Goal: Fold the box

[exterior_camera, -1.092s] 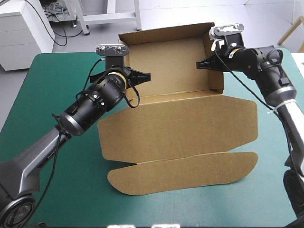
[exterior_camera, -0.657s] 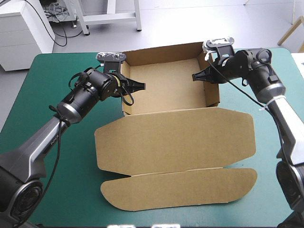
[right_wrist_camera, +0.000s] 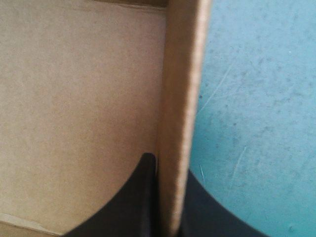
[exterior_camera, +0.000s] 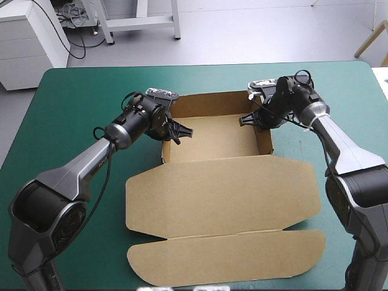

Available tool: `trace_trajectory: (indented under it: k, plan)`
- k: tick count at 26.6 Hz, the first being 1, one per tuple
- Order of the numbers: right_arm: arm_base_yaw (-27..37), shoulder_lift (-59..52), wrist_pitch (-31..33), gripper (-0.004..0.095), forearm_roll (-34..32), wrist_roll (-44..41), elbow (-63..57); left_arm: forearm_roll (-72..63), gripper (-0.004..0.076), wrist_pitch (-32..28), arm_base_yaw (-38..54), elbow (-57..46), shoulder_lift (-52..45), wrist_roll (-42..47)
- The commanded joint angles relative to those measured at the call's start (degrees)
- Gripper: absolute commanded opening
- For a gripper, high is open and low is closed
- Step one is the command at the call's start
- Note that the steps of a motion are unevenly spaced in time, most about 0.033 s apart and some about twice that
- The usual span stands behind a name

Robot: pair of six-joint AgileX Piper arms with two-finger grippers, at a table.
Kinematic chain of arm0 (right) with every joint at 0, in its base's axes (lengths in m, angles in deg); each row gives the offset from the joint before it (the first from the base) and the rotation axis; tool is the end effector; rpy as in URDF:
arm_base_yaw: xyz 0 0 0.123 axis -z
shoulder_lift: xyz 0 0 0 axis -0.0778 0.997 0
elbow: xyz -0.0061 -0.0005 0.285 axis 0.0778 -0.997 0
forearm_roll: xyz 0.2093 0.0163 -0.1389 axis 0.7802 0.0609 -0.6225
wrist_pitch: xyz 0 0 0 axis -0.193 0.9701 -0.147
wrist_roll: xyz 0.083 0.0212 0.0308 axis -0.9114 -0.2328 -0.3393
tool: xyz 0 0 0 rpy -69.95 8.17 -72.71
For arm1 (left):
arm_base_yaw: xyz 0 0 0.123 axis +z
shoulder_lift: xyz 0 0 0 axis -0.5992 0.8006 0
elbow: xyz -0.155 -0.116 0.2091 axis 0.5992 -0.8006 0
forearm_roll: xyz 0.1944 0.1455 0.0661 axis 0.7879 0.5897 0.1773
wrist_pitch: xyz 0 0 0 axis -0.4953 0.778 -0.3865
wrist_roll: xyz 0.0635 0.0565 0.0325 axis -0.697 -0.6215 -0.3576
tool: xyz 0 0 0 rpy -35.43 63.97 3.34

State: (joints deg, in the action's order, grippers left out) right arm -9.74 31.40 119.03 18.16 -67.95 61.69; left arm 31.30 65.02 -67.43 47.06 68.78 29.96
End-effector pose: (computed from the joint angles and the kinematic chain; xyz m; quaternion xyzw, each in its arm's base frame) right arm 0.4129 0.1148 0.2715 -0.1375 0.9705 0.0764 0.1830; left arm 0.3613 -0.2018 0.2691 0.1079 0.9679 -0.0368 0.2241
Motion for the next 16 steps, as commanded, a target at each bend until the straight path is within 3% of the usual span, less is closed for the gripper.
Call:
trace_trajectory:
  k: [1, 3, 5, 9, 13, 16]
  plan:
    - [-0.67, -2.41, 1.14, -0.0003, 5.49, 3.51, 1.9, -1.04, -0.0006, -1.87, -0.68, 1.02, -0.55, -5.55]
    - [-0.67, -2.28, 1.54, 0.0041, 5.49, 4.66, 1.9, -2.55, 0.0051, -1.63, -0.68, 1.02, -0.51, -7.87]
    - [-0.67, -2.28, 1.98, 0.0163, 5.49, 4.81, 1.9, -2.45, 0.0197, -0.97, -0.68, 1.02, -0.51, -8.31]
    - [-0.67, -2.28, 3.46, 0.0512, 5.74, 4.81, 1.9, -2.34, 0.046, -0.24, -0.68, 1.02, -0.51, -8.31]
    - [-0.67, -2.38, 4.4, 0.081, 5.74, 4.81, 2.01, -2.34, 0.0561, 0.89, -0.68, 1.02, -0.51, -5.24]
    - [-0.67, -3.12, 4.51, 0.0888, 5.64, 4.81, 2.01, -2.34, 0.0565, 1.15, -0.68, 1.02, -0.89, -4.87]
